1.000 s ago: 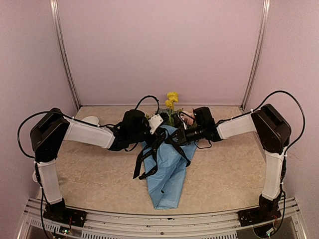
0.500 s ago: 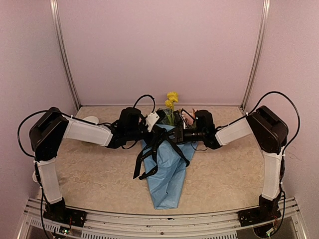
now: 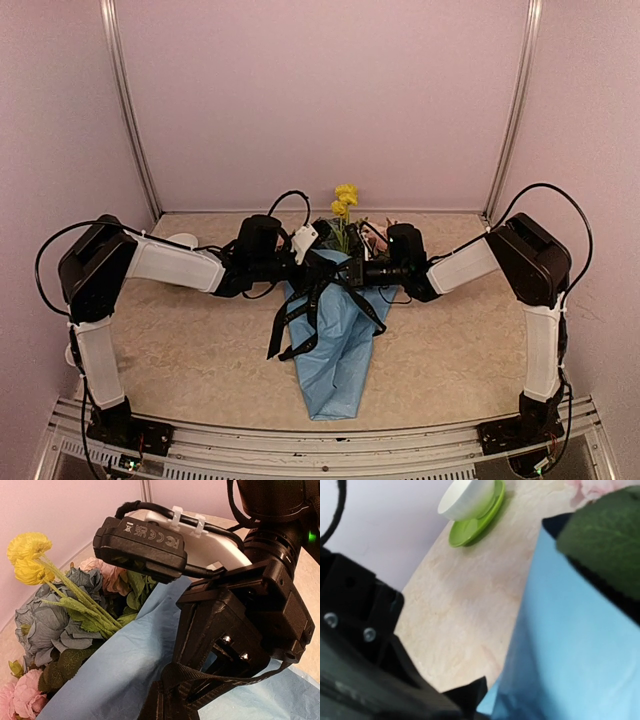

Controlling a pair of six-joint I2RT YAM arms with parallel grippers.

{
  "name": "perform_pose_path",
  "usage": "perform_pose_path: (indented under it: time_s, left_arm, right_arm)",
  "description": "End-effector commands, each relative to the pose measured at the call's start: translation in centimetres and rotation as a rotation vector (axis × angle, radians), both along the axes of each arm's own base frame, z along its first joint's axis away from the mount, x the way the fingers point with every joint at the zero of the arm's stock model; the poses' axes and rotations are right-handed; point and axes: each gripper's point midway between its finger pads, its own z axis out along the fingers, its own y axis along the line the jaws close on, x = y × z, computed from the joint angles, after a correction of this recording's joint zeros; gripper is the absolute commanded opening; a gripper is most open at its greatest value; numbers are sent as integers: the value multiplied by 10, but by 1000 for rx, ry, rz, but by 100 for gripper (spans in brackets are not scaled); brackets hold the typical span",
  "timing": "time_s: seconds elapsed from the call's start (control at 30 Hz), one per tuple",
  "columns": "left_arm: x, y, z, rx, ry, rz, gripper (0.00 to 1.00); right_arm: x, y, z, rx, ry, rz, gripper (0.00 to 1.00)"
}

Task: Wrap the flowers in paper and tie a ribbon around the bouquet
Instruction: Cross the ribbon over the folded bouquet.

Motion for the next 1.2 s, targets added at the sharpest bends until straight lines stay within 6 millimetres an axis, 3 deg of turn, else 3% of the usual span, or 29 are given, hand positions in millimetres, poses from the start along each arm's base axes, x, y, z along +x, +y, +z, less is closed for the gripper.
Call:
perform_pose_path:
  time_s: [0.0, 0.17, 0.37, 0.43, 0.53, 0.6, 0.7, 0.87, 1.03, 1.17]
  left_arm:
    - [2, 11, 23, -32, -17, 18, 0]
    - [6, 24, 21, -14, -10, 52, 0]
    - [-6, 23, 22, -15, -2, 3, 0]
    - [-11, 23, 21, -13, -2, -13, 0]
    - [-22, 19, 18, -7, 8, -67, 0]
    - [-28, 14, 11, 17, 21, -99, 0]
    - [-37, 7, 1, 52, 38, -143, 0]
    - [-38, 4, -9, 72, 64, -155, 0]
    - [-37, 4, -11, 86, 70, -152, 0]
    - [-35, 5, -15, 99, 73, -145, 0]
  right_arm:
    - [7, -12, -7, -54, 7, -66, 0]
    - [14, -49, -11, -185, -11, -181, 0]
    - [27, -90, -12, -382, -40, -376, 0]
    - [37, -110, -4, -433, -71, -492, 0]
    - [44, -123, 16, -406, -118, -570, 1]
    - [46, -124, 25, -369, -134, -572, 4]
    - [47, -118, 22, -361, -127, -541, 8]
    - [37, -114, 10, -350, -93, -501, 0]
    - [21, -112, 21, -299, -143, -442, 0]
    - [10, -114, 30, -347, -235, -376, 7]
